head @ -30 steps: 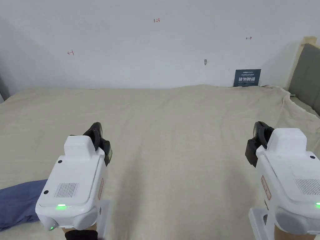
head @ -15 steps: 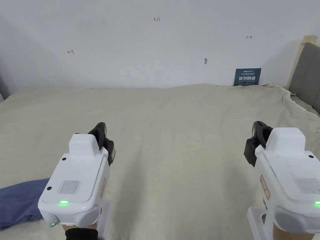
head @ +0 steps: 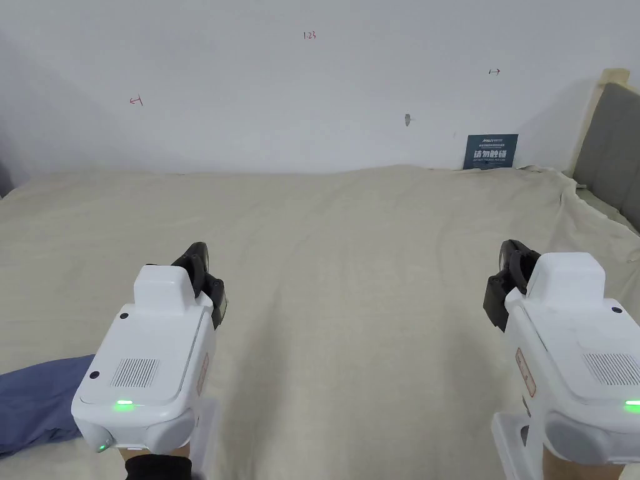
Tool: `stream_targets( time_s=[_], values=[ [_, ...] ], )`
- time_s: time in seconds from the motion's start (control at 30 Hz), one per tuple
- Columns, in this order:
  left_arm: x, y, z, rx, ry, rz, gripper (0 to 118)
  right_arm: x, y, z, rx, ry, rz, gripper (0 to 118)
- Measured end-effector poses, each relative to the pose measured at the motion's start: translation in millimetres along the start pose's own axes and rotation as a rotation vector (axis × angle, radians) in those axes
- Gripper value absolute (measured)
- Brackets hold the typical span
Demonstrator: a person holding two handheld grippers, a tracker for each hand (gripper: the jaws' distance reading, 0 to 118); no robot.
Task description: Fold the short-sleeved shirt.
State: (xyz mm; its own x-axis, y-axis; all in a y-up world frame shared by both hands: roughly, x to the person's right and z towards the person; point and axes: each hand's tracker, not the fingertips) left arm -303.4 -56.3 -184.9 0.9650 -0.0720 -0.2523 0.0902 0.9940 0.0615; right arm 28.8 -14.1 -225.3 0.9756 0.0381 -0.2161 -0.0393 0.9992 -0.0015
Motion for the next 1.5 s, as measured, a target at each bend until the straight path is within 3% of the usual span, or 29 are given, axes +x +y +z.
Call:
stream_targets(
  time_s=[1.5],
  values=[
    [-3.4,-0.5,2.2,-0.009,-0.012,0.008,0,3.8,-2.3,-1.9,0.005,0.009,0.003,0]
  ],
)
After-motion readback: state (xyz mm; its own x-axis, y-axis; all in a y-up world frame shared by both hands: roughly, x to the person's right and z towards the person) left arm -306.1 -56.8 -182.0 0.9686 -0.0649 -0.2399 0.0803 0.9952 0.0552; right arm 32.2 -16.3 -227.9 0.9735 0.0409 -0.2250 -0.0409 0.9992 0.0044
